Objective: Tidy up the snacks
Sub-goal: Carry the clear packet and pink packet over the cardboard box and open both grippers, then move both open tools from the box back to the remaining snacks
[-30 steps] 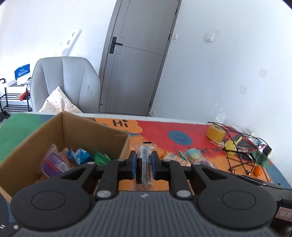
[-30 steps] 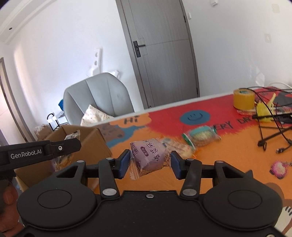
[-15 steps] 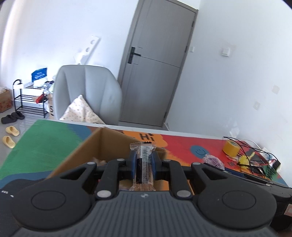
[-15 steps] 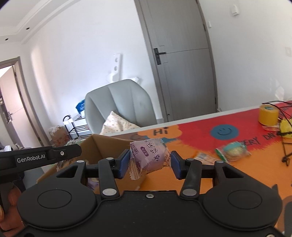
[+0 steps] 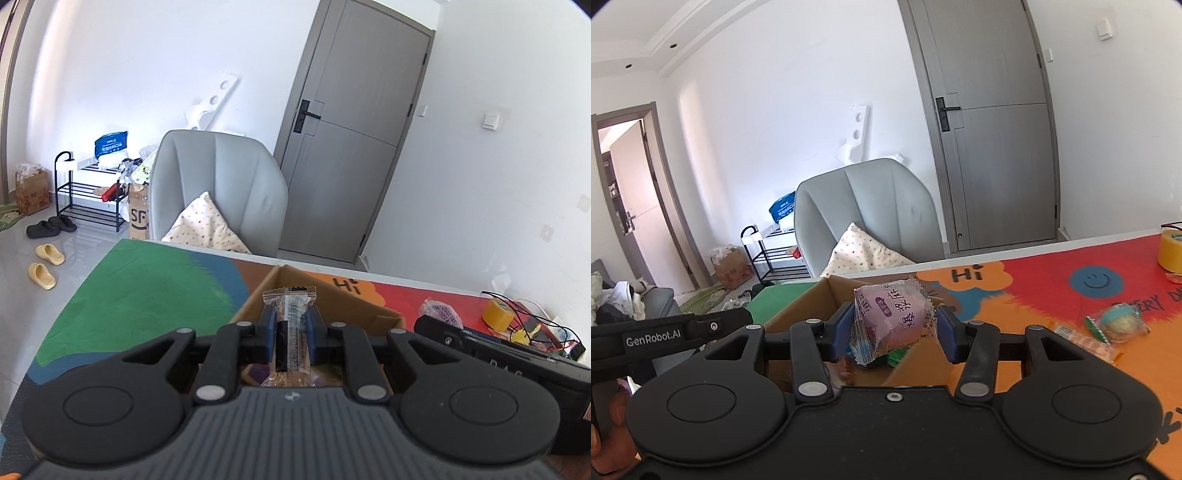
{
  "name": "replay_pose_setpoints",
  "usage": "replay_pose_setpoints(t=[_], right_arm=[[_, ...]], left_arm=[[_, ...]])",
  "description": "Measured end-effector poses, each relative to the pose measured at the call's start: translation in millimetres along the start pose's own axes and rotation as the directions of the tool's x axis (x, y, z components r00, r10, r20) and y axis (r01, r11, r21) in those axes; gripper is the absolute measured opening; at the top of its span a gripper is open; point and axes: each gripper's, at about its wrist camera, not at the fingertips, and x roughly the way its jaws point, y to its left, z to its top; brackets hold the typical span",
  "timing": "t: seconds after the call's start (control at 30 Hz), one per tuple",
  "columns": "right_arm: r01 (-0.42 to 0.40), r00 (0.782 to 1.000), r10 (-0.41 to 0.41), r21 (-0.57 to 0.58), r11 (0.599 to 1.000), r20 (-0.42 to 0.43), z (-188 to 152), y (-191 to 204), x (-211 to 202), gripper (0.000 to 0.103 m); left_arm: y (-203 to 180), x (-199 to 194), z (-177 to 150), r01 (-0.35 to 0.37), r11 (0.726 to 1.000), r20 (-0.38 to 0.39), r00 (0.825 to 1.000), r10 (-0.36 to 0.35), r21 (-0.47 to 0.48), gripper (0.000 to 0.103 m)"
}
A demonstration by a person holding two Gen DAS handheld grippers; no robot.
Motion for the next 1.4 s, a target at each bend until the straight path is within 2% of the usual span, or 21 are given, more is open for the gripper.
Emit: replay_pose_setpoints(t=[0.23,0.47,0.63,0.7,0.83,1.0,1.1,1.4], right_arm=[[-0.011,1.000,0.011,-0.016,1.000,-0.016,1.6,14.2,13.8,0.048],[-0.007,1.000,0.007,-0.023,1.000,-0.027,4.0,20.0,20.8,0.048],[-0.014,0.999,0.014,-0.009,1.000,-0.039,6.2,24.2,25.4,0.049],[-0.020,0.999,0.020,-0.007,1.000,-0.043,7.0,26.9,28.3,0.049],[-0.012,0.999,0.012,-0.003,1.000,-0.048,8.0,29.4,32.2,0.068],[0.017,0.999,-0.016,0.029,0.999,-0.038,8.3,18.9,21.5,0.071],[0.041,0.999,-0.039,0.048,0.998,-0.036,6.2,10.3,13.8,0.074],[0.082,0.995,-0.079,0.063,0.995,-0.052,-3.6,-6.6,-7.6,0.082]], left_arm=[[17.3,3.7,2.2,0.008,1.000,-0.030,1.000,-0.009,-0.025,0.020],[35.8,2.0,6.6,-0.017,0.997,-0.020,1.000,0.016,-0.069,0.024],[44.8,-0.2,8.2,-0.029,0.996,-0.011,1.000,0.028,-0.090,0.033],[46.4,-0.8,7.9,-0.031,0.995,-0.009,1.000,0.030,-0.096,0.041],[49.1,-1.6,7.9,-0.051,0.994,-0.006,0.999,0.050,-0.101,0.053],[46.6,-4.7,7.1,-0.065,0.992,0.011,0.998,0.067,-0.104,0.075],[39.4,-4.6,6.1,-0.073,0.993,0.024,0.997,0.076,-0.089,0.083],[17.6,2.1,-4.2,-0.058,0.998,0.002,0.998,0.058,-0.031,0.091]])
